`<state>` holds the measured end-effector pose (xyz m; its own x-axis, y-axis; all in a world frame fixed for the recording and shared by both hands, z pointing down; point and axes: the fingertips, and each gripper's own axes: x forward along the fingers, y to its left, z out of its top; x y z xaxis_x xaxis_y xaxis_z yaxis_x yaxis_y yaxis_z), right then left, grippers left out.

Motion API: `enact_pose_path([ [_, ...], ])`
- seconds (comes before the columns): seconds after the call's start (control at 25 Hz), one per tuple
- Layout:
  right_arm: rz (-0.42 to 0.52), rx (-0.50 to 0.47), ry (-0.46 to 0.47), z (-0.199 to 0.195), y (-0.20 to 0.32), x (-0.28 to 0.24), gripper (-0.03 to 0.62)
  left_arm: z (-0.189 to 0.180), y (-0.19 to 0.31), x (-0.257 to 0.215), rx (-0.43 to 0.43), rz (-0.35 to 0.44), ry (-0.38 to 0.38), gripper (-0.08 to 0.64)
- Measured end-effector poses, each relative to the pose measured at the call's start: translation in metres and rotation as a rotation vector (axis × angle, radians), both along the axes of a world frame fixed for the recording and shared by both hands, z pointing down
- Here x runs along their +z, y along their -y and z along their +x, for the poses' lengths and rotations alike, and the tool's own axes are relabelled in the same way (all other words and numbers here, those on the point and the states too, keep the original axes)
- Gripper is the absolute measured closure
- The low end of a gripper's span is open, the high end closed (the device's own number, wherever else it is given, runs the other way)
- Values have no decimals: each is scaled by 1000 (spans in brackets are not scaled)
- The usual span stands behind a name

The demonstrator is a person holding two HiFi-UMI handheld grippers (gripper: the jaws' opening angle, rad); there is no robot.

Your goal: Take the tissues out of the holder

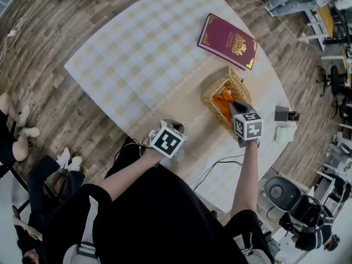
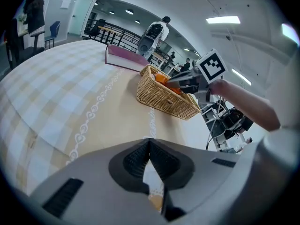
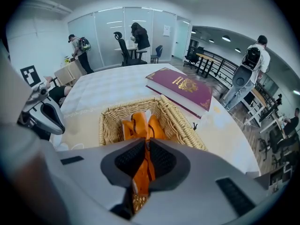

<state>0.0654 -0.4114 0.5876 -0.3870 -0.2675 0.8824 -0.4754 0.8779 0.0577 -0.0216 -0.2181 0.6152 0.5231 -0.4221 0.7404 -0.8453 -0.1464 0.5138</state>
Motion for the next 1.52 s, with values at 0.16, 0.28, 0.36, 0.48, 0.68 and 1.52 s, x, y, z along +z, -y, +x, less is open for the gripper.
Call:
enact_pose_path([
  [0.16,1,-3,3,-1,-2,-1,558,-1,1,1,2,1,-2,560],
  [0.28,14,-9,-1,0,-4,-5,561,0,1,0,8,-1,-9,560],
  [0.36,30,-10,-2,0,-5,-9,564,0,1,0,9,-2,-12,560],
  [0.48,42,-5,3,0,-5,-16,565,-2,2,-2,2,3,-10,560],
  [0.68,74,12,15,2,-6,-33,566,0,1,-4,22,16,-15,560],
  [1.52,218,122,132,-5,-32,-108,569,-3,-16,-22,109,76,-24,560],
])
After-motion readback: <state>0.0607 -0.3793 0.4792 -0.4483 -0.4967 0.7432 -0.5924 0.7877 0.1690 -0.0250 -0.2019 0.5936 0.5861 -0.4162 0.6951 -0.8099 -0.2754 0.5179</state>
